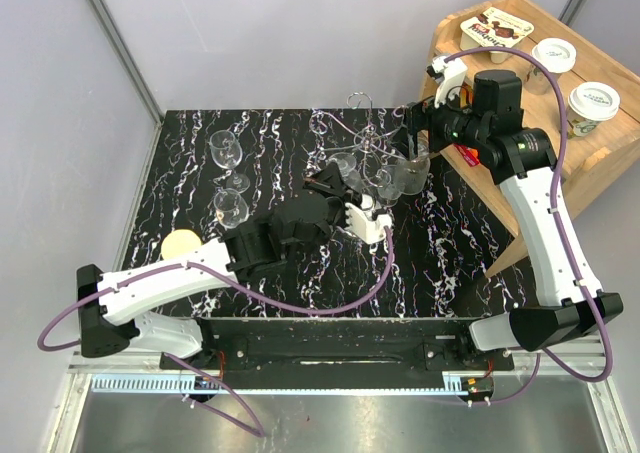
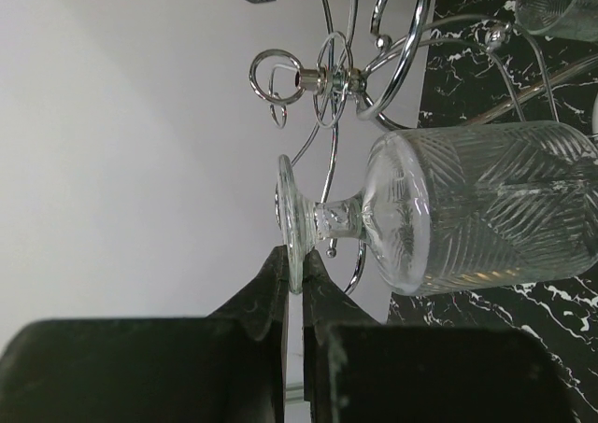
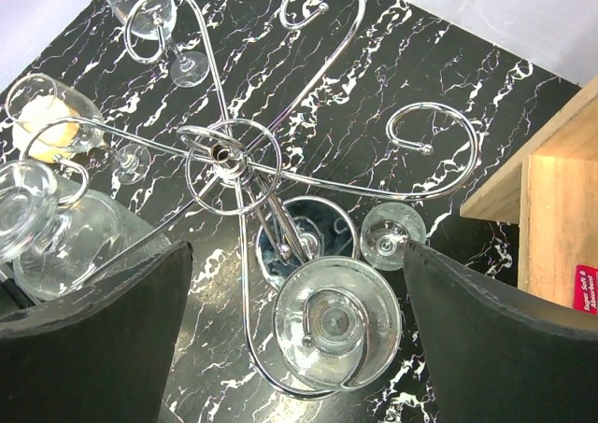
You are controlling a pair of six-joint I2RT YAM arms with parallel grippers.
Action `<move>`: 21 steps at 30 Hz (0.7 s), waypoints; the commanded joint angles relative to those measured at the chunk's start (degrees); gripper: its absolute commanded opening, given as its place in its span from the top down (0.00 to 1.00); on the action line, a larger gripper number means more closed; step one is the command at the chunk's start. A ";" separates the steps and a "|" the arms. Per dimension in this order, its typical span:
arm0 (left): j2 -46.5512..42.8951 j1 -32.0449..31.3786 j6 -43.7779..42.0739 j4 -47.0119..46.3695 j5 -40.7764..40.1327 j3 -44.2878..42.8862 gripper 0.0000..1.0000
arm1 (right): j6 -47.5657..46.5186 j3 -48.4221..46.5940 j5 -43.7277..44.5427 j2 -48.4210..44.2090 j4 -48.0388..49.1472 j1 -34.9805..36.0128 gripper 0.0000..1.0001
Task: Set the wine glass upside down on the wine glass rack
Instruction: Turn the wine glass upside down at the wine rack.
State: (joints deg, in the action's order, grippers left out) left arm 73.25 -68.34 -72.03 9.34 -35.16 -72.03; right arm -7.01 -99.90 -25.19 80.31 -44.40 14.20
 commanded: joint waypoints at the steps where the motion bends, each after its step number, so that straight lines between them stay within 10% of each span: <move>1: -0.57 1.54 -0.48 -6.80 -0.44 -0.57 1.00 | 0.76 -0.65 -1.79 -1.30 1.69 -0.40 0.01; 21: 3.82 5.05 -2.41 -3.19 0.35 -6.89 1.00 | 0.06 2.42 -3.02 -2.62 2.56 -0.75 0.01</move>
State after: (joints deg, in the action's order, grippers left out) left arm 77.78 -63.83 -72.79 10.79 -32.95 -73.84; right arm -6.83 -97.78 -26.70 80.07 -44.21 14.09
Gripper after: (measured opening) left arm 0.049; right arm 0.993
